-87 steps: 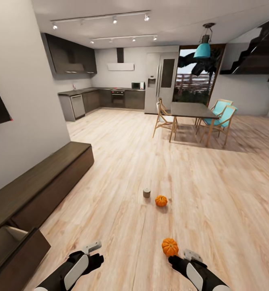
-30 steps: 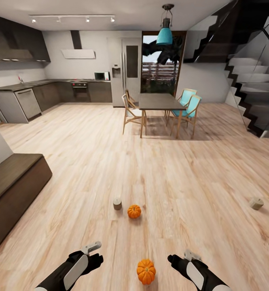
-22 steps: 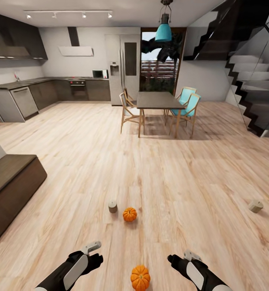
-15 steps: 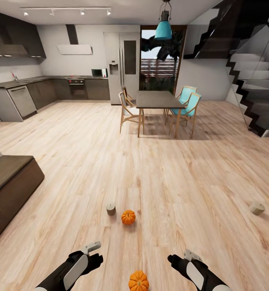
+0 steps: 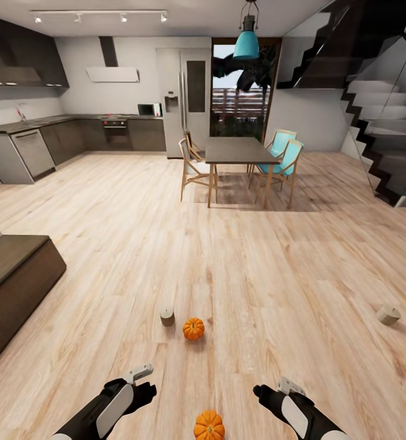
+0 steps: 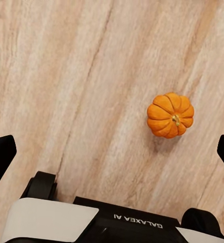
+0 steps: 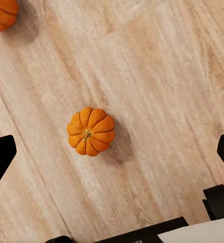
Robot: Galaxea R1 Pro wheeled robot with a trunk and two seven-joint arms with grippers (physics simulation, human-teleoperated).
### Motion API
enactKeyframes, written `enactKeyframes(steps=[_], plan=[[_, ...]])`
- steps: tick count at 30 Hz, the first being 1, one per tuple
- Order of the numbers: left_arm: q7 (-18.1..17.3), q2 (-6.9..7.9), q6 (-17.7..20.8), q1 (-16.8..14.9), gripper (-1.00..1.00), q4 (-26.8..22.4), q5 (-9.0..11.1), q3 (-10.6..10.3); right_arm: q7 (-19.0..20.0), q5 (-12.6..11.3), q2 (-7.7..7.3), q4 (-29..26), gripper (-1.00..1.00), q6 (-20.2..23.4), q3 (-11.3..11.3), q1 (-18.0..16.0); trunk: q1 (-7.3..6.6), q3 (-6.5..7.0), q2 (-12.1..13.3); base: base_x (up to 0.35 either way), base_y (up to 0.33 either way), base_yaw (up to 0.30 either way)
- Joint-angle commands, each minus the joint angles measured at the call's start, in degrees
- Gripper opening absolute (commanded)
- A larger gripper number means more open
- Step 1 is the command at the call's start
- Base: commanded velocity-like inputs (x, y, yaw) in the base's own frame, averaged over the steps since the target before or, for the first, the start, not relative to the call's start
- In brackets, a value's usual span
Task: Place each of the two pumpkins and all three candles from the living room inside a cabinet in the living room (use any cabinet), then make sure every cabinet is closed, and position the cauldron so it is next to a table in the living room.
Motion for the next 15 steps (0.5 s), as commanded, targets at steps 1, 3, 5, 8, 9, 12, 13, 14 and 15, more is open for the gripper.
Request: enactKeyframes(steps=[1,3,5,8,9,12,13,14,15], plan=[[0.6,0.09,0.0,0.0,1.0,-0.1,0.6,-0.4,-0.3,-0.2,0.04,-0.2,1.0,0.3,-0.3,0.0,0.23,-0.24,-0.4,0.0,0.0,-0.08],[0.6,0.1,0.0,0.0,1.0,-0.1,0.6,-0.4,-0.3,-0.2,0.03,-0.1,1.0,0.4,-0.3,0.0,0.67,-0.6,-1.3,0.0,0.0,-0.115],[0.6,0.1,0.0,0.0,1.0,-0.1,0.6,-0.4,-0.3,-0.2,0.01,-0.1,1.0,0.4,-0.3,0.0,1.1,-0.96,-2.1,0.0,0.0,-0.077],[0.5,0.1,0.0,0.0,1.0,-0.1,0.6,-0.4,-0.3,-0.2,0.0,-0.1,1.0,0.3,-0.3,0.0,1.76,-1.5,-3.3,0.0,0.0,-0.027],[0.5,0.1,0.0,0.0,1.0,-0.1,0.6,-0.4,-0.3,-0.2,-0.02,-0.1,1.0,0.2,-0.3,0.0,1.98,-1.67,-3.7,0.0,0.0,-0.011],[0.5,0.14,0.0,-0.1,1.0,0.0,0.6,-0.4,-0.3,-0.2,-0.03,-0.2,1.0,-0.1,-0.3,0.0,2.64,-2.21,-4.9,0.0,0.0,-0.006],[0.5,0.16,0.0,-0.1,1.0,0.0,0.6,-0.4,-0.3,-0.2,-0.02,-0.2,1.0,-0.1,-0.3,0.0,2.86,-2.39,-5.3,0.0,0.0,-0.002],[0.5,0.17,0.0,0.0,1.0,0.0,0.6,-0.4,-0.2,-0.2,0.0,-0.2,1.0,-0.2,-0.3,0.0,3.08,-2.57,-5.7,0.0,0.0,-0.001],[0.6,0.2,0.0,0.0,1.0,0.0,0.6,-0.2,-0.2,-0.2,0.02,-0.2,1.0,-0.2,-0.3,0.0,3.3,-2.75,-6.1,0.0,0.0,0.0]])
